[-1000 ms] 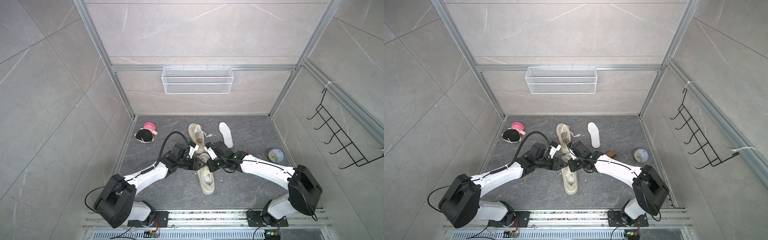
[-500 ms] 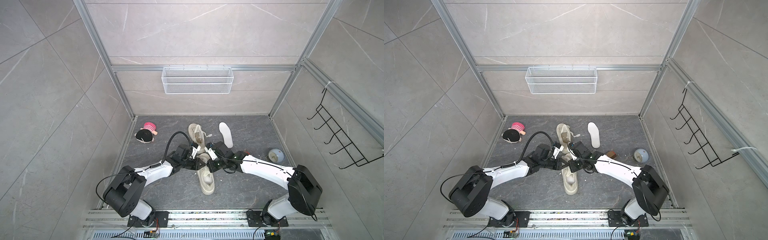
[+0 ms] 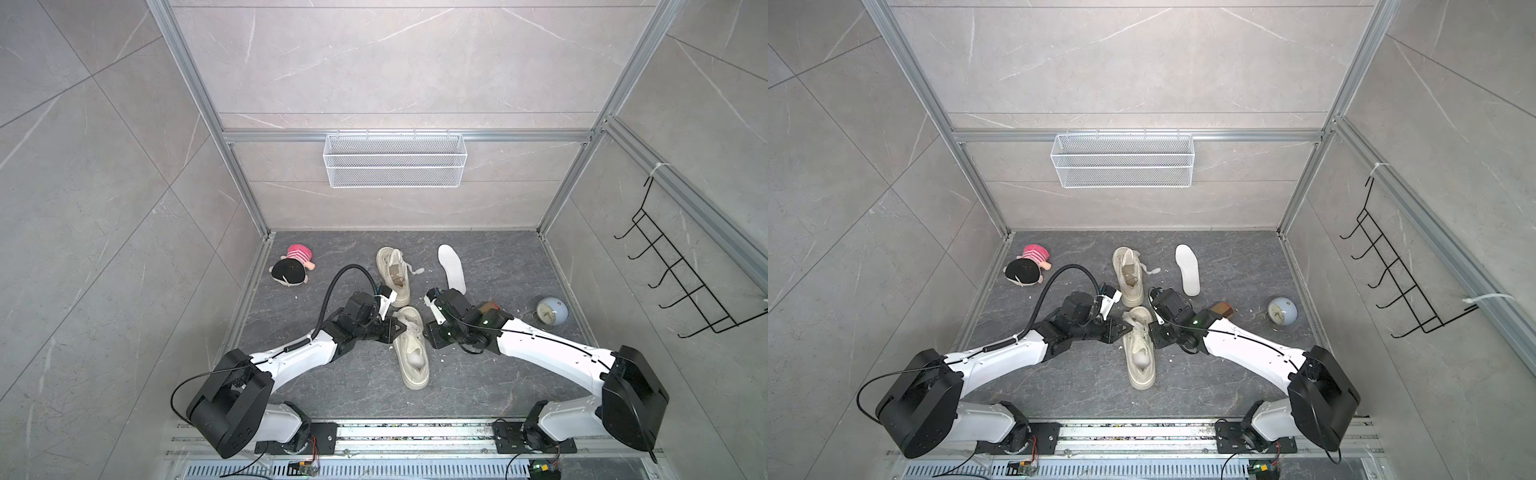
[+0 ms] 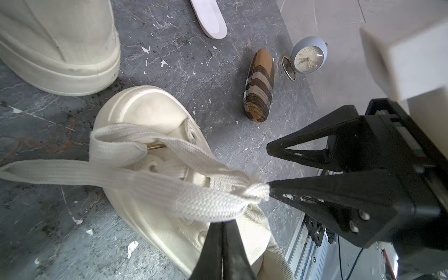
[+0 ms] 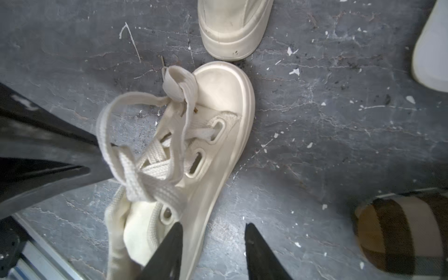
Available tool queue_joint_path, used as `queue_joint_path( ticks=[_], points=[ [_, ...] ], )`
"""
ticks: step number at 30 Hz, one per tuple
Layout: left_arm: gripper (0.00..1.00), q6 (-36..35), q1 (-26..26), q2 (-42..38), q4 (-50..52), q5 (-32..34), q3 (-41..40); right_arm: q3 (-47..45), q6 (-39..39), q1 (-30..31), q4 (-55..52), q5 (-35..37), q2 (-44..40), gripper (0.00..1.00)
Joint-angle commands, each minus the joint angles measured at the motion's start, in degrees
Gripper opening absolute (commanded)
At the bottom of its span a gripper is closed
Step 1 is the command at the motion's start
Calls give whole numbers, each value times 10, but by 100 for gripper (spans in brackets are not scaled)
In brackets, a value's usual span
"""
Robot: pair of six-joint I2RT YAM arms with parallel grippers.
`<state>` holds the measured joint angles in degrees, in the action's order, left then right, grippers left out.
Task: Remove the insole from the shoe
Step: Untie the shoelace on the shoe.
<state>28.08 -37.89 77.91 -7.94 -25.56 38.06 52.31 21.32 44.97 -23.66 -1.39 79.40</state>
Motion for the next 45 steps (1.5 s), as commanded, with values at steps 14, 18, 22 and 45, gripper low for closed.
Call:
queue_joint_path(
  ticks=[14, 18, 22, 45],
  points=[
    [0, -9, -1, -31, -36, 4, 2, 2, 32, 9, 167, 9, 78, 60],
    [0, -10, -1, -39, -33, 3, -1, -3, 59, 9, 215, 50, 88, 59],
    [0, -12, -1, -53, -30, 4, -7, -19, 90, 9, 255, 102, 90, 60],
    [0, 39, 0, -178, 1, 182, -98, -95, 248, 0, 59, 420, 18, 72]
  ],
)
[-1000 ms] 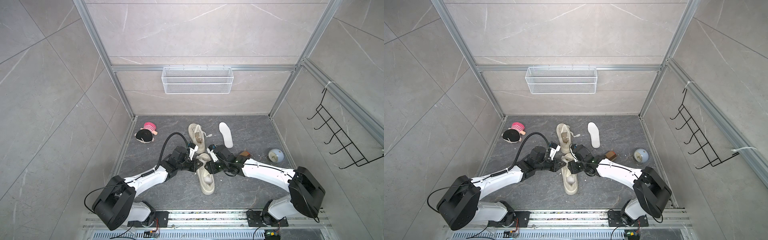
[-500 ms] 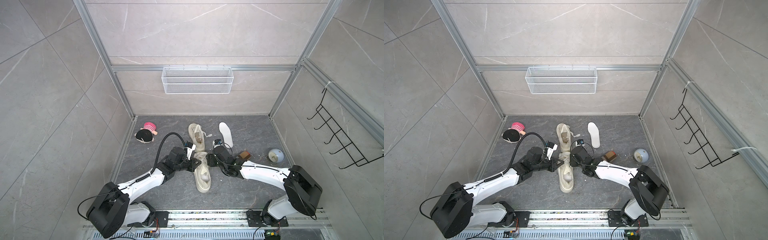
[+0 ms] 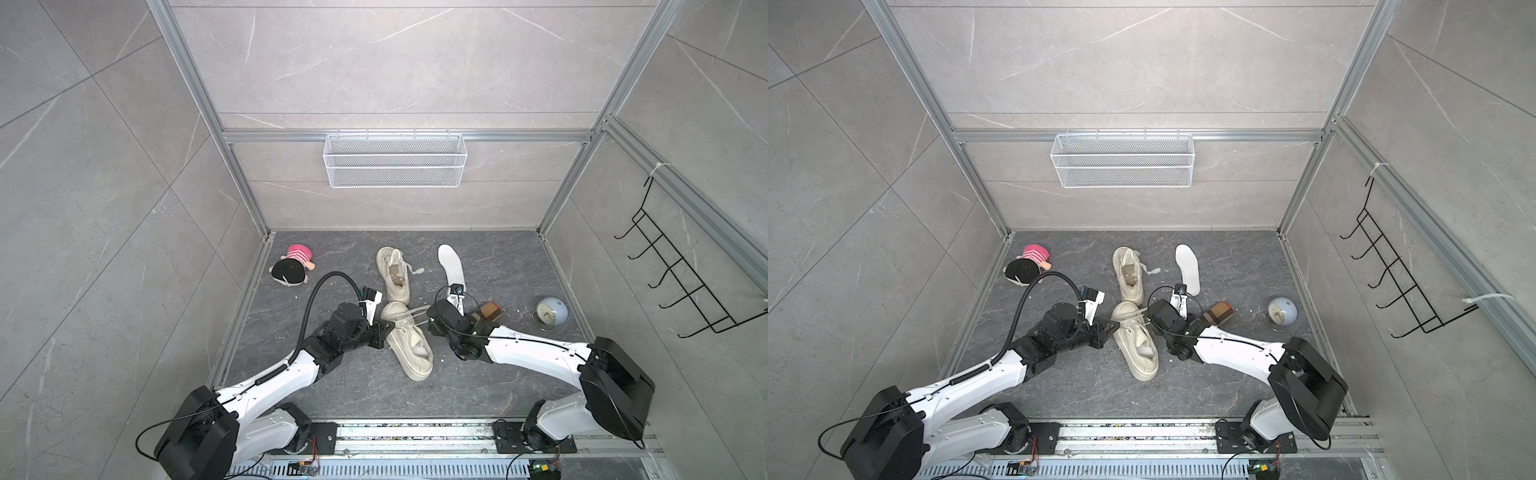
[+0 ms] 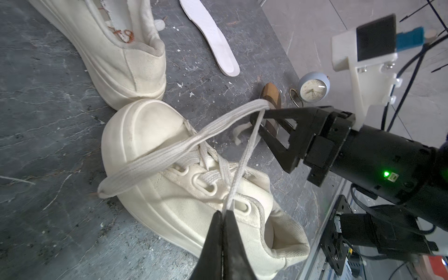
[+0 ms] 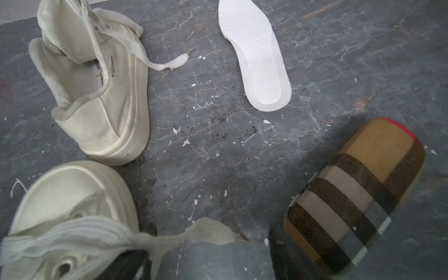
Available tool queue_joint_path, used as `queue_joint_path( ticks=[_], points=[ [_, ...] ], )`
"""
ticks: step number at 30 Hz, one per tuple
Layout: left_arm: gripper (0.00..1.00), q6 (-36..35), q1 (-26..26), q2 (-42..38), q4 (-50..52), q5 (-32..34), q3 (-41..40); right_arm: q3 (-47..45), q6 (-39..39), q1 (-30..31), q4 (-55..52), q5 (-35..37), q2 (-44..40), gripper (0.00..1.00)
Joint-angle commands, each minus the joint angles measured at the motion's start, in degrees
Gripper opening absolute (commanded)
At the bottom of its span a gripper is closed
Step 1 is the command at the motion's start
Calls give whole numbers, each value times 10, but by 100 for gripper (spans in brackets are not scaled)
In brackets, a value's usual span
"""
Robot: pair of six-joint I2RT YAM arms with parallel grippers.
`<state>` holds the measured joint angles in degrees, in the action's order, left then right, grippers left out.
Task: Remove the insole from the shoe
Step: Untie the shoelace on the shoe.
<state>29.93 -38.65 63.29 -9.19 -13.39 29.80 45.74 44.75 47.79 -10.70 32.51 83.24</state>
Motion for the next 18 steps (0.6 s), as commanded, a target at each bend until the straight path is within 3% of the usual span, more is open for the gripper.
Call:
queue_joint_path(
  ticks=[1, 4, 9, 13, 18],
  points=[
    [0, 25, 7, -33, 2, 56, -22, -38, -3, -35, -50, 49, -27, 68],
    [0, 27, 8, -18, -21, 15, -27, -47, -45, -41, 6, -59, -34, 57],
    [1, 11, 7, 29, -37, -55, -7, -51, -97, -42, 102, -217, -42, 25],
    [35, -39, 8, 41, -10, -97, 35, -34, -119, -41, 100, -248, -52, 6],
    [50, -89, 7, 75, 22, -153, 89, -25, -133, -41, 91, -266, -52, 4]
  ],
)
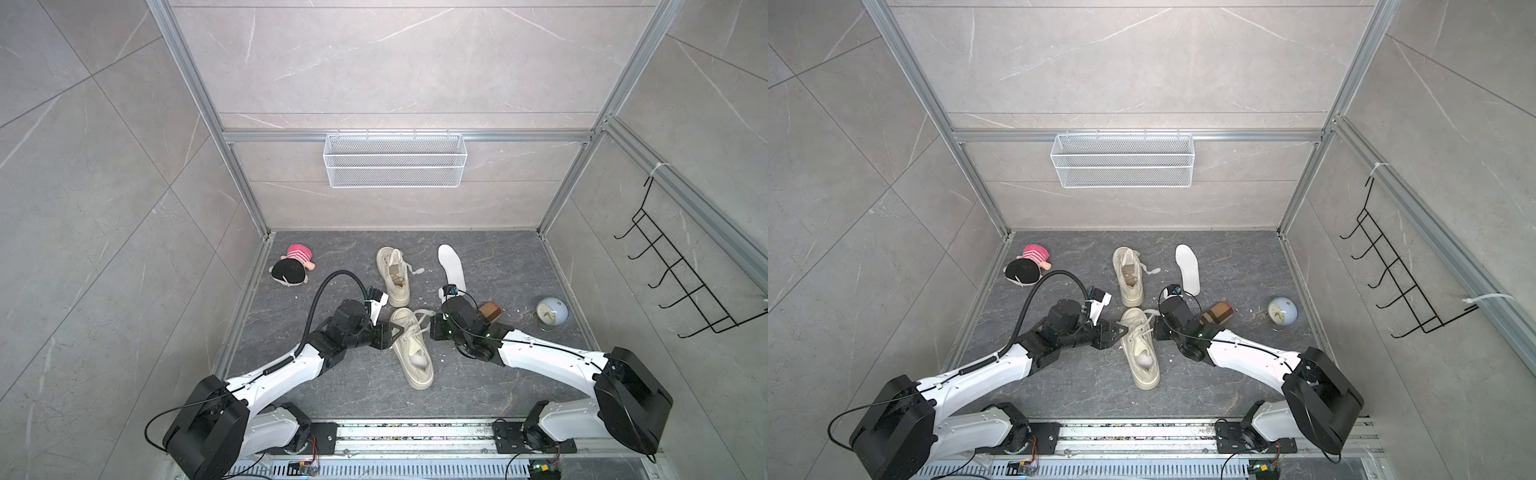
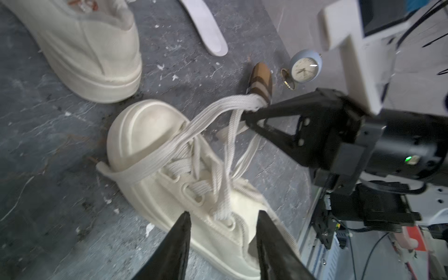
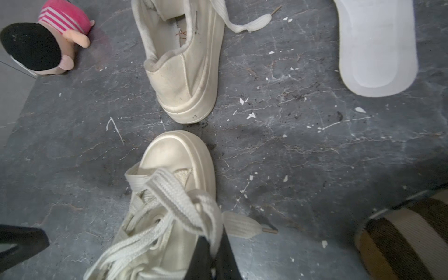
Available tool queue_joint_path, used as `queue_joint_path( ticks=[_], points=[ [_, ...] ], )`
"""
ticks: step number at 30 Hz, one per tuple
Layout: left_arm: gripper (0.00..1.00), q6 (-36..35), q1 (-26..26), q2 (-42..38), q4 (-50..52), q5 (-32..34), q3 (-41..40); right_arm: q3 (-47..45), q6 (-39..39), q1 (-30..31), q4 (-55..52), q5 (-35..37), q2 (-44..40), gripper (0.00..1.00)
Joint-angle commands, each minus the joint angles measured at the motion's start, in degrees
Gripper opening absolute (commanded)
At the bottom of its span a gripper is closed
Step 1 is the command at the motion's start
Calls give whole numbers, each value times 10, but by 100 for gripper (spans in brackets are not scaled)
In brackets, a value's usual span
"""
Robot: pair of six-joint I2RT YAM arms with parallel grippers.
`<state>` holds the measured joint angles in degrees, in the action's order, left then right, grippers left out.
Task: Remove the insole from the shoe
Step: Untie the shoelace on the shoe.
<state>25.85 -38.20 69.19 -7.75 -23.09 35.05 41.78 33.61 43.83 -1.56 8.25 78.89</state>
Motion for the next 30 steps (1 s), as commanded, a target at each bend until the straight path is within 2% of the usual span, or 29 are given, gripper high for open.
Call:
queue_joint_path(
  ticks=[1, 5, 11, 17, 30],
  points=[
    [51, -53, 3, 30, 11, -71, 49, 15, -20, -1, 0, -28, -8, 4],
    [50, -61, 3, 82, 12, -107, 86, 8, -14, -2, 16, -38, -16, 4],
    [40, -74, 3, 143, 18, -123, 121, 10, -20, -1, 15, -41, -28, 4],
    [48, -91, 2, 178, 26, -103, 141, 19, -27, -1, 6, -47, -29, 4],
    [48, -104, 2, 244, 17, -83, 187, 22, -32, -2, -1, -58, -34, 4]
  ],
)
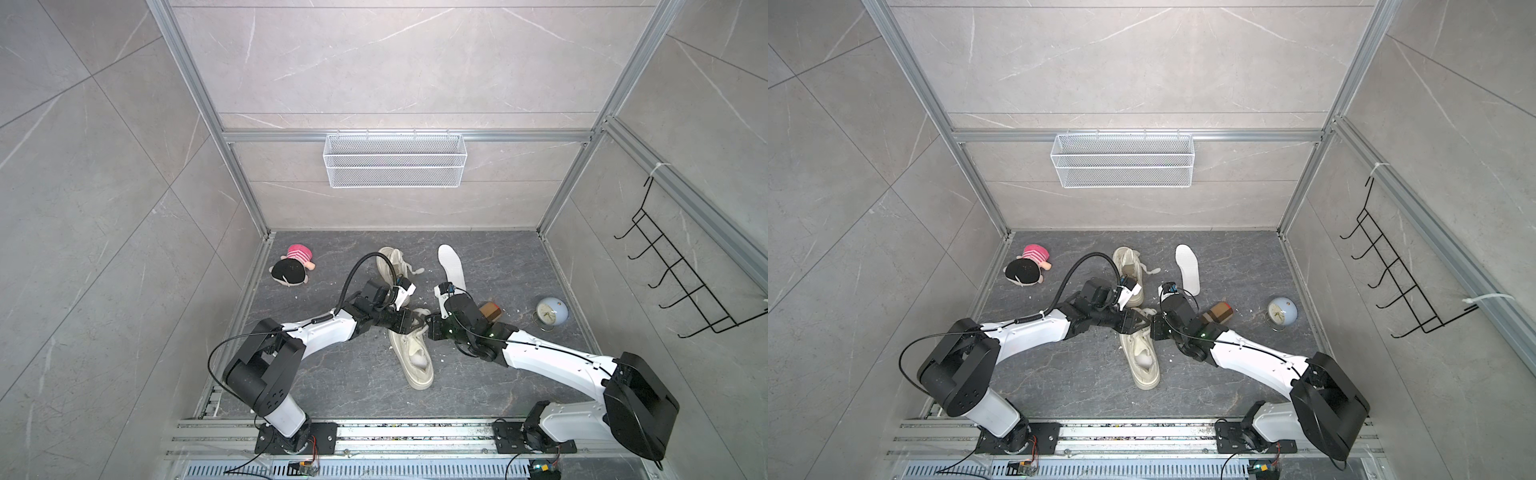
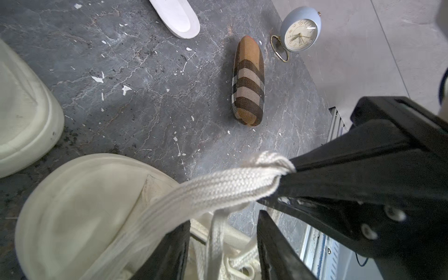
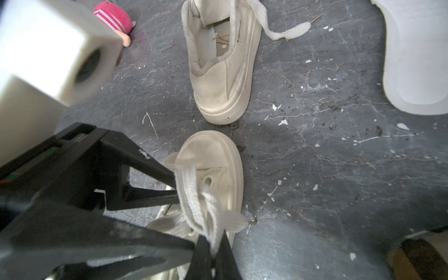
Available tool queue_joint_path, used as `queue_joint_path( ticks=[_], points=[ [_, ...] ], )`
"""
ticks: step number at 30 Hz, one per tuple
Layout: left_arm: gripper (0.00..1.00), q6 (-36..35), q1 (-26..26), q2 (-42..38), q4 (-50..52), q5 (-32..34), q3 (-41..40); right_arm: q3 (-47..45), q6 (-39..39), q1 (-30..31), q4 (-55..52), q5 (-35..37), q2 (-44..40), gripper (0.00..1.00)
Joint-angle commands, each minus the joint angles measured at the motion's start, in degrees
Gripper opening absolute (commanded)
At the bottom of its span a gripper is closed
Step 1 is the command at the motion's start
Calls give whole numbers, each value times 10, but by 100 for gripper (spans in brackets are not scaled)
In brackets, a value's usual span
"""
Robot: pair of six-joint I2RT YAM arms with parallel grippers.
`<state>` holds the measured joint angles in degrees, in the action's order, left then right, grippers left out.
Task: Remove the insole from the shoe
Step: Untie the shoelace on the shoe.
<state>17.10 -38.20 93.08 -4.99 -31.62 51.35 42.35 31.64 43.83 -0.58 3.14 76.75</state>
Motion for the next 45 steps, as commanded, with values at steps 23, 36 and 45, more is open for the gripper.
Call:
queue_joint_path(
  ticks=[23, 36, 45],
  points=[
    [0, -33, 3, -159, 13, 26, -12, 80, 66, -2, -131, 134, 104, 57],
    [0, 82, 11, -303, 73, 308, -113, 42, 119, -38, -316, 265, 58, 54],
    [0, 249, 38, -347, 104, 405, -205, 28, 123, -53, -353, 270, 21, 54]
  ],
)
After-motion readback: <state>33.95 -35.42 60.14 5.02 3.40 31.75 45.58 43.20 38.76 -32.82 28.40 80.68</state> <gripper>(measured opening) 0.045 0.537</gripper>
